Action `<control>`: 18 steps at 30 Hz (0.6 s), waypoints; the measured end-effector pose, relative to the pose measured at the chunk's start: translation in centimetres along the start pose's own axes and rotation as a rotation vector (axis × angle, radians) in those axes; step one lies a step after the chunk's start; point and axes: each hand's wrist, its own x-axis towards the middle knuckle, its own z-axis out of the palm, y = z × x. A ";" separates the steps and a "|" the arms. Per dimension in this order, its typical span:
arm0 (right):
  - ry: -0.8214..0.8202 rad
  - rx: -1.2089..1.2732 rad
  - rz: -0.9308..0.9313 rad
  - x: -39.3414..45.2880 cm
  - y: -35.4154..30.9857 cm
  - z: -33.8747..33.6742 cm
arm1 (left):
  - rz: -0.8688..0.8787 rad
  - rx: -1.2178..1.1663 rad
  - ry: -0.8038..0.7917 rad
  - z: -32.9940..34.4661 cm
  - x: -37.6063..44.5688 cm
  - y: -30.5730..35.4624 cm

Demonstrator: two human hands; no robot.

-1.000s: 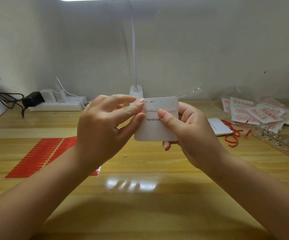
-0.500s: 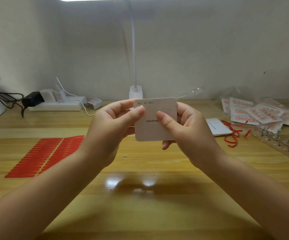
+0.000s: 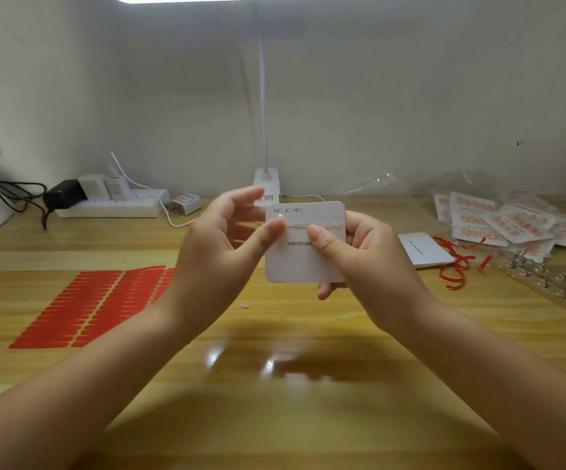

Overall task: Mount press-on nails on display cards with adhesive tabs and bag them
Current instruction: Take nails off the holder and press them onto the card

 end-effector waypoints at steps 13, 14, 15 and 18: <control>-0.028 -0.012 0.022 -0.2 0.0 0.3 | 0.667 0.680 0.126 -1.4 0.7 -0.7; -0.028 -0.005 0.024 -0.3 0.0 0.4 | 0.635 0.651 0.133 -1.4 0.7 -0.6; -0.028 0.002 0.025 -0.3 0.0 0.4 | 0.611 0.628 0.141 -1.3 0.6 -0.5; -0.026 0.020 0.024 -0.3 -0.2 0.4 | 0.609 0.610 0.163 -1.1 0.4 -0.4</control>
